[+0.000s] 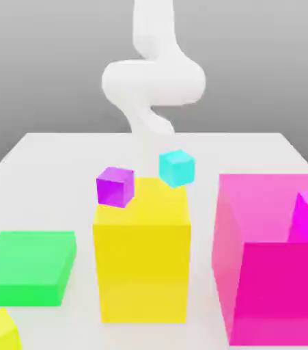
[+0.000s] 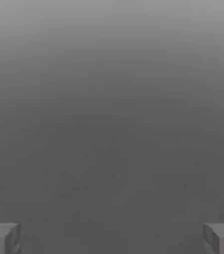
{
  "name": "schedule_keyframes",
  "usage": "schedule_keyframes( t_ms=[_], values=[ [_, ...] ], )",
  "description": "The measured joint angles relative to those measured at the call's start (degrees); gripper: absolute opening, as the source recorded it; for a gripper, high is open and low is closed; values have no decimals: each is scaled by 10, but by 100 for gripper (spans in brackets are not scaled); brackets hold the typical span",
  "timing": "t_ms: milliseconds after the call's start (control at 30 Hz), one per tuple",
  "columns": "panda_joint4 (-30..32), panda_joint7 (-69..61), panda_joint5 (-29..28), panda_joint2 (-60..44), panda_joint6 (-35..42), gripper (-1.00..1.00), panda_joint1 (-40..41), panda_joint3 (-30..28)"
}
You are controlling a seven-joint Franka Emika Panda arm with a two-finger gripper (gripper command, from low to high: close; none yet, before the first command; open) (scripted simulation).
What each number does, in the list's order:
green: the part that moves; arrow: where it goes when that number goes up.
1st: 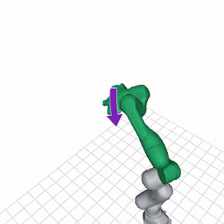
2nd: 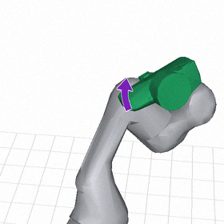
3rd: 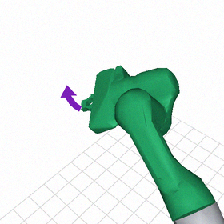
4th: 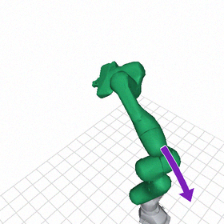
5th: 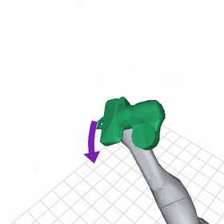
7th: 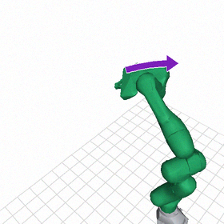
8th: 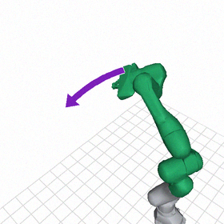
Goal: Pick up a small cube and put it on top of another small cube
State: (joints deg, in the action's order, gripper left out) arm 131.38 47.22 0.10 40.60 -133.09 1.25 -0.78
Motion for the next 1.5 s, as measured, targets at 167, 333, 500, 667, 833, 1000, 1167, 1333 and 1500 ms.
schedule_keyframes(
  t_ms=[167, 333, 500, 667, 833, 1000, 1167, 1333, 1500],
  values=[
    [-8, 27, 3, -107, -27, 0, 26, -17],
    [-16, 52, 9, -211, -53, 0, 48, -37],
    [-24, 74, 19, -315, -79, 0, 69, -60],
    [-32, 90, 36, -419, -105, 0, 103, -77],
    [-40, 105, 57, -524, -130, 0, 125, -89],
    [-50, 114, 81, -629, -159, 0, 152, -100],
    [-66, 101, 105, -711, -216, -100, 170, -81],
    [-68, 99, 108, -721, -224, -100, 173, -78],
    [-52, 116, 85, -647, -166, -100, 159, -96]
  ],
)
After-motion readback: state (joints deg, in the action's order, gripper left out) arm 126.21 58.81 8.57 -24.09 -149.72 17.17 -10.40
